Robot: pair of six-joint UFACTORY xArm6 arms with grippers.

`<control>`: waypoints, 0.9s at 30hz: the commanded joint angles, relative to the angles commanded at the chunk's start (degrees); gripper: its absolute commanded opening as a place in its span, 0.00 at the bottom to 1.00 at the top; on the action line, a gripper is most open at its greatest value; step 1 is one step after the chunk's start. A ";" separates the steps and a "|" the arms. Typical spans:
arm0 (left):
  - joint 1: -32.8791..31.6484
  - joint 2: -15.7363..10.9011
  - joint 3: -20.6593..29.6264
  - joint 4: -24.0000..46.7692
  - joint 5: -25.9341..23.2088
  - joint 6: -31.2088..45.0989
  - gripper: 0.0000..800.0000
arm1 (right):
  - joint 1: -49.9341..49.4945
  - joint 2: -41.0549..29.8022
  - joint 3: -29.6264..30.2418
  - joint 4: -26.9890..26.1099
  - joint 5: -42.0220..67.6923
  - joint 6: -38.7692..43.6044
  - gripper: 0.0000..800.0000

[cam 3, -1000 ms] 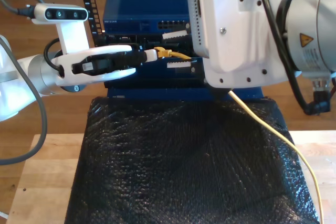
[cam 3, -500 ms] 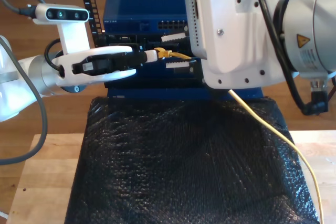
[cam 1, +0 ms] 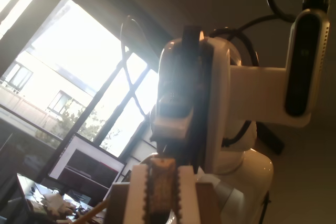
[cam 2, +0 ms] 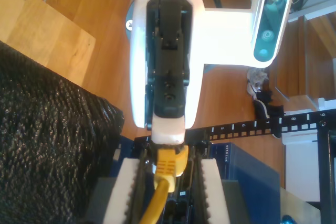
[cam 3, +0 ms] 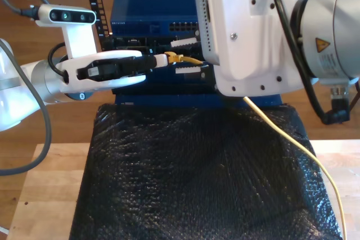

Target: Grab the cable and plug it in

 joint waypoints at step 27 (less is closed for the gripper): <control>-0.09 0.00 0.09 0.00 0.53 0.09 0.02 | 0.35 0.00 0.00 0.00 -0.09 0.18 0.02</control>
